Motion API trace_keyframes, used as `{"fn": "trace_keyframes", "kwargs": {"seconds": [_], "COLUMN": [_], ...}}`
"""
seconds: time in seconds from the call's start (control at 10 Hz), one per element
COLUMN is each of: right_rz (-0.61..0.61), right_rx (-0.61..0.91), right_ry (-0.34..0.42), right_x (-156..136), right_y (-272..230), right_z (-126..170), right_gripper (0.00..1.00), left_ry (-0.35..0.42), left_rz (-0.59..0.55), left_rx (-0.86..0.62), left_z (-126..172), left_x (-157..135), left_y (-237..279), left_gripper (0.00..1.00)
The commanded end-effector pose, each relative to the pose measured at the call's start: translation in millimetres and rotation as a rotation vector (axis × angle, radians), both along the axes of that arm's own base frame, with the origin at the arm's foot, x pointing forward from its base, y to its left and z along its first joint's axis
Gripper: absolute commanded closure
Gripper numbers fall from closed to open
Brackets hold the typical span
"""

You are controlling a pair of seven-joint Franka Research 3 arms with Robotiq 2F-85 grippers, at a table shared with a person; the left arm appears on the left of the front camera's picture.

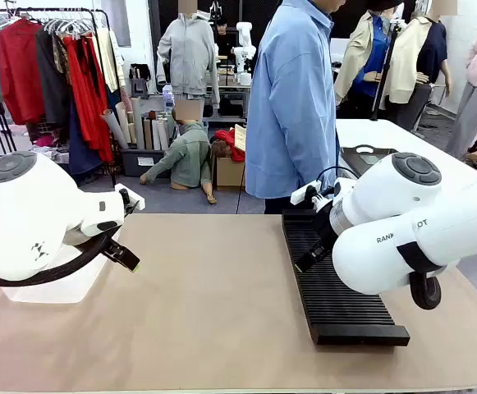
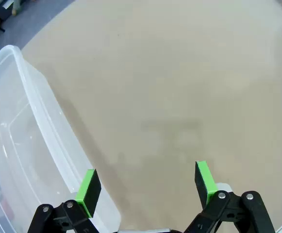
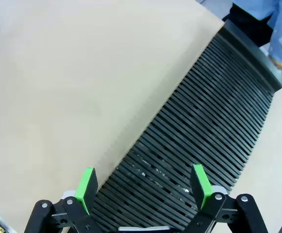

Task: Sort PCBs into racks and boxes based on the side picked up.
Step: Pick up the Blank PCB handed by the Human.

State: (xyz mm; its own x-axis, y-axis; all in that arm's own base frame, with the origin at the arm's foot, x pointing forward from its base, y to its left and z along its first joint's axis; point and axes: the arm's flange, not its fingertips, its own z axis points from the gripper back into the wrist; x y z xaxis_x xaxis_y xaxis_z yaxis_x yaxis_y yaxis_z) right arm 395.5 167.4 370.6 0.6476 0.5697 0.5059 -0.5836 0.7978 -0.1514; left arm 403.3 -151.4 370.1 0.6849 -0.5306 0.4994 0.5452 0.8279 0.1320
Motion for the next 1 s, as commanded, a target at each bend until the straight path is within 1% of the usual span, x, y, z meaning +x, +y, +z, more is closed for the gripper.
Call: {"fn": "trace_keyframes", "kwargs": {"seconds": [0.0, 0.9], "right_rz": [0.000, 0.000], "right_rx": [0.000, 0.000], "right_ry": [0.000, 0.000], "right_x": [0.0, 0.0], "right_y": [0.0, 0.0], "right_z": [0.0, 0.0], "right_gripper": [0.00, 0.00], "left_ry": [0.000, 0.000], "left_rz": [0.000, 0.000], "left_rx": [0.000, 0.000], "left_z": [0.1, 0.0], "left_x": [0.0, 0.0], "left_y": [0.0, 0.0], "left_gripper": [0.00, 0.00]}}
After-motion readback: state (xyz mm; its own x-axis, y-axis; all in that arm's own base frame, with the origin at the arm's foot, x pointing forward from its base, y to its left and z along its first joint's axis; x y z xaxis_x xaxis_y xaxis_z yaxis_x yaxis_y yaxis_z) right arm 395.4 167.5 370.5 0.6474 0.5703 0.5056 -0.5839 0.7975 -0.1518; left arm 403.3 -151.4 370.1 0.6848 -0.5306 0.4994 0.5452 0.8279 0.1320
